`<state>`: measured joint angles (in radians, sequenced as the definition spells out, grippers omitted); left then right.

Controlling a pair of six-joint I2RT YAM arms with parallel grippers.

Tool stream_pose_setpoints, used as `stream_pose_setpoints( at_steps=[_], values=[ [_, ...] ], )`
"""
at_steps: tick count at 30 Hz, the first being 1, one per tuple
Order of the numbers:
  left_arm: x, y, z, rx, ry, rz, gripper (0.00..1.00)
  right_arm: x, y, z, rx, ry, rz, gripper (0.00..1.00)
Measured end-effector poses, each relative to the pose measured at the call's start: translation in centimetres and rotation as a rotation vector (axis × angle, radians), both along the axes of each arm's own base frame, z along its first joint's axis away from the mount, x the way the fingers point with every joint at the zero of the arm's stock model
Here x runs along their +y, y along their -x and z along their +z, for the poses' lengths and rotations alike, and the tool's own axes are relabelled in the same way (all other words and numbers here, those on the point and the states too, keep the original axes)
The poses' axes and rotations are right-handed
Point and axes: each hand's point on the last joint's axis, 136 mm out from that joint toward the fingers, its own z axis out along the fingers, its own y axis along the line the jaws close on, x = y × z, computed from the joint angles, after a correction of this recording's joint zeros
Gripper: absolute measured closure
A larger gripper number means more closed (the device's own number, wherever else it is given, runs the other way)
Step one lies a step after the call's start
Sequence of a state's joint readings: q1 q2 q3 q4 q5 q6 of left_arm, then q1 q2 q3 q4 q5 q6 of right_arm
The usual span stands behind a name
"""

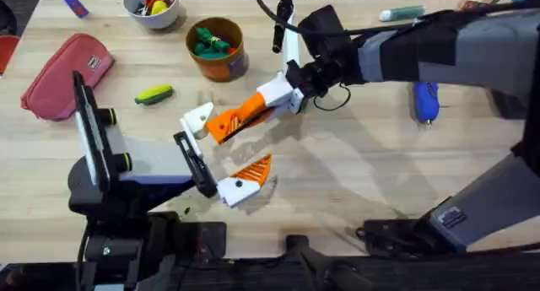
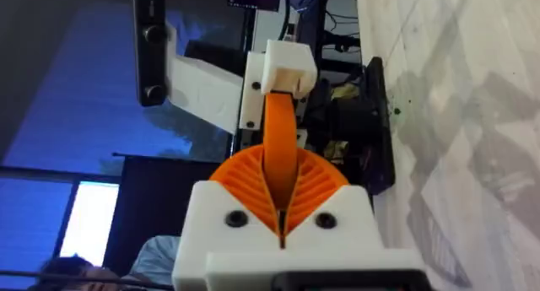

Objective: Pick up the gripper from the table and insert it into the empty holder that is missing its gripper. Then pick up a screw, insert it into the mounting hole, and use the screwdriver to tighten it. Finally, clean up the table by picking up the vegetable and placing it into the bucket.

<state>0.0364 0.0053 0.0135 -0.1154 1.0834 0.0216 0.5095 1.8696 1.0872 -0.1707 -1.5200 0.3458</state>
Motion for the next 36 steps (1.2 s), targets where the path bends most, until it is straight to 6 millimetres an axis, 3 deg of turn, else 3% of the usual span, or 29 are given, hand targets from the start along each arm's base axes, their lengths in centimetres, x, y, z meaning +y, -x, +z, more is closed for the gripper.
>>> stream_pose_setpoints(
  at_steps=[11, 36],
  values=[
    [0.1, -0.1, 0.0, 0.001, 0.001, 0.008, 0.013, 0.4, -0.4, -0.6, 0.039, 0.018, 0.005, 0.993],
    [0.1, -0.2, 0.0, -0.003, -0.002, 0.014, 0.015, 2.3, -1.4, 0.2, 0.015, 0.065, -0.002, 0.993]
  ],
)
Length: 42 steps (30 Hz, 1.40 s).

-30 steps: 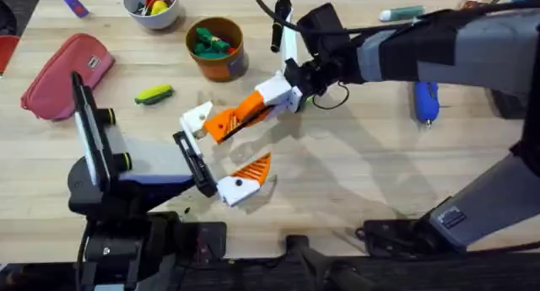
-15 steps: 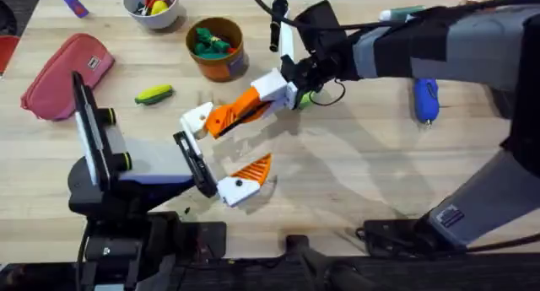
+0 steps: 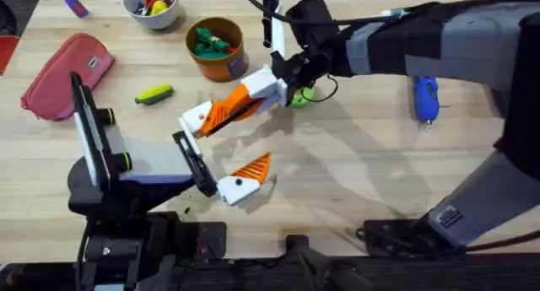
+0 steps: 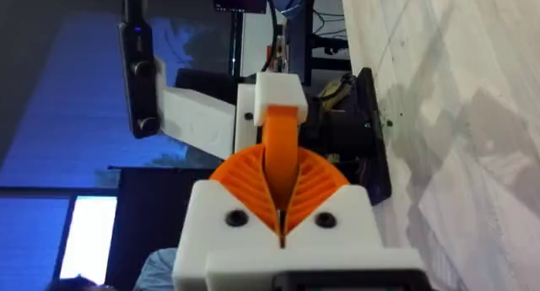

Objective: Pick up the gripper from the table and insert it into the empty holder that is missing its gripper. Then pick up a screw, insert it into the mounting hole, and use the screwdriver to tighten it. Finally, clean up the table by picking up the vegetable and placing it into the bucket.

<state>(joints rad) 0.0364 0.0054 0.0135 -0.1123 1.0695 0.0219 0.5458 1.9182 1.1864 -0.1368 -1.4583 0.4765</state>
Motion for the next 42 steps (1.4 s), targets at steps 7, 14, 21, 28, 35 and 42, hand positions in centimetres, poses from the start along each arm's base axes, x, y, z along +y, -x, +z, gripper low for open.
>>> stream_pose_setpoints(
  at_steps=[7, 14, 21, 28, 35, 42],
  values=[
    [0.0, 0.0, 0.0, 0.0, 0.0, 0.002, 0.014, 0.5, 0.3, 0.0, -0.001, 0.013, 0.006, 0.993],
    [0.1, -0.1, 0.0, -0.001, -0.001, 0.007, 0.015, 0.8, 0.3, 0.1, -0.016, 0.006, 0.008, 0.993],
    [0.2, -0.2, 0.0, 0.003, 0.001, 0.015, 0.014, 1.0, 0.0, -0.2, -0.019, -0.031, 0.029, 0.993],
    [0.2, -0.3, 0.0, 0.001, 0.0, 0.02, 0.013, 1.0, -0.3, -0.3, -0.039, -0.061, 0.032, 0.993],
    [0.2, -0.2, 0.0, 0.002, 0.0, 0.017, 0.013, 0.9, -0.3, -0.3, -0.002, -0.043, 0.028, 0.993],
    [0.1, -0.2, 0.0, 0.003, 0.001, 0.015, 0.013, 0.5, -1.0, -0.3, 0.01, -0.037, 0.01, 0.993]
  ],
)
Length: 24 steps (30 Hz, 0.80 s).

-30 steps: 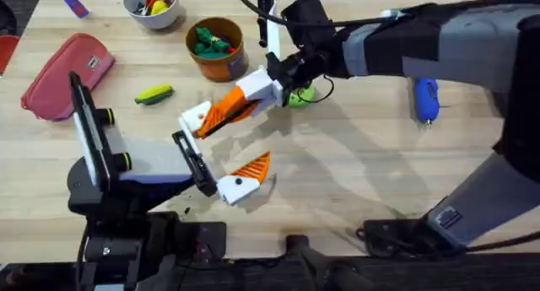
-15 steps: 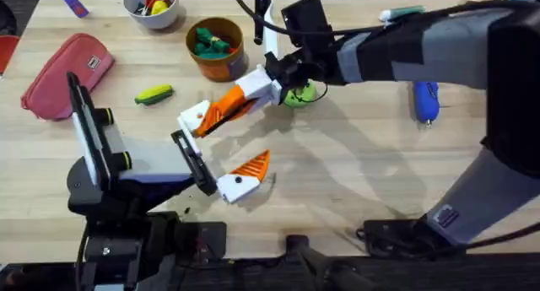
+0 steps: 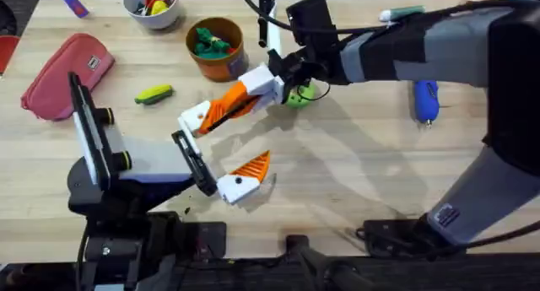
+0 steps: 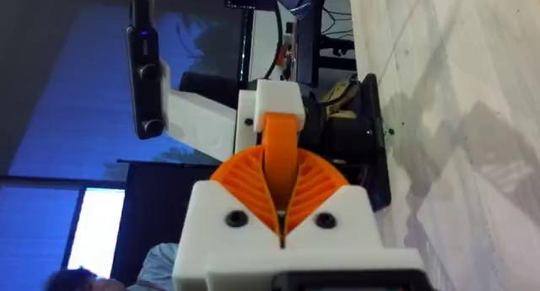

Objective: Pick up the gripper from the table and insert it into the empty holder that is missing its gripper. Then pick up a screw, insert it into the mounting hole, and use the screwdriver to tighten it. Finally, clean up the table by picking up the vegetable and placing it into the bucket.

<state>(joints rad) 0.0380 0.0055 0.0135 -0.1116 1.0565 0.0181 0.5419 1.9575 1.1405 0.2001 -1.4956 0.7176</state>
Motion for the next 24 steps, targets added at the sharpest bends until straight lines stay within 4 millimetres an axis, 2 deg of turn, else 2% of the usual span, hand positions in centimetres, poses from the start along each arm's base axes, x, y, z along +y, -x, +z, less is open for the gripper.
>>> stream_pose_setpoints(
  at_steps=[24],
  values=[
    [0.2, -0.3, 0.0, 0.001, 0.001, 0.02, 0.014, 1.1, 0.3, 0.0, 0.04, 0.037, -0.012, 0.993]
  ],
)
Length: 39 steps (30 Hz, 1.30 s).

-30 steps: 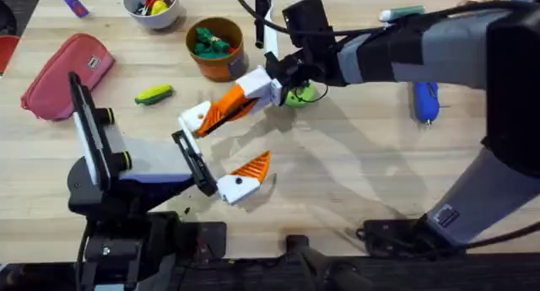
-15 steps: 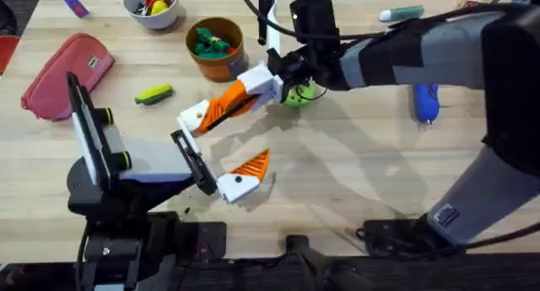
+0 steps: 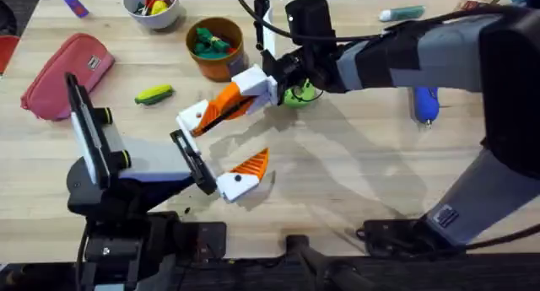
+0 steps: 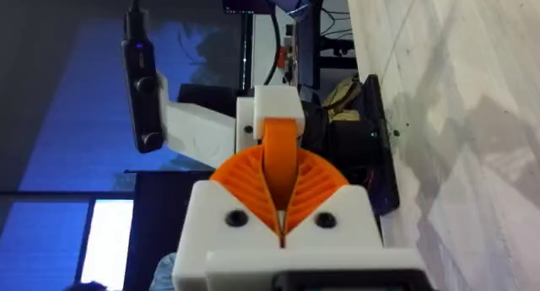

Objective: Pick up the gripper from the table and insert it into the empty holder that is missing its gripper. Then pick up a screw, insert it into the mounting hole, and use the screwdriver to tighten it. Finally, clean up the table by picking up the vegetable and placing it into the bucket.

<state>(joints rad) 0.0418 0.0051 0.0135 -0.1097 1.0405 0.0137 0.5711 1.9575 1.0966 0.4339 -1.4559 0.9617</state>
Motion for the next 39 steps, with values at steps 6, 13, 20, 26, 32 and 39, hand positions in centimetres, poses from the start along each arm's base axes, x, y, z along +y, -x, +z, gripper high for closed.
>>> stream_pose_setpoints(
  at_steps=[6, 13, 20, 26, 32, 39],
  values=[
    [0.06, -0.08, 0.0, 0.005, 0.003, 0.006, 0.015, 0.1, -0.09, -0.08, 0.001, 0.006, -0.008, 0.993],
    [0.14, -0.19, -0.01, 0.01, 0.006, 0.014, 0.015, 0.25, -0.19, -0.09, 0.003, 0.012, -0.016, 0.993],
    [0.14, -0.2, -0.01, 0.018, 0.011, 0.015, 0.014, 0.22, -0.12, -0.32, -0.013, 0.002, -0.027, 0.993],
    [0.13, -0.18, -0.01, 0.019, 0.011, 0.014, 0.013, 0.17, -0.08, -0.37, -0.033, -0.015, -0.049, 0.993],
    [0.13, -0.18, -0.02, 0.025, 0.015, 0.014, 0.013, 0.19, -0.08, -0.44, 0.0, 0.003, -0.055, 0.993],
    [0.14, -0.19, -0.01, 0.025, 0.015, 0.014, 0.015, 0.18, -0.07, -0.36, 0.015, 0.013, -0.061, 0.993]
  ],
)
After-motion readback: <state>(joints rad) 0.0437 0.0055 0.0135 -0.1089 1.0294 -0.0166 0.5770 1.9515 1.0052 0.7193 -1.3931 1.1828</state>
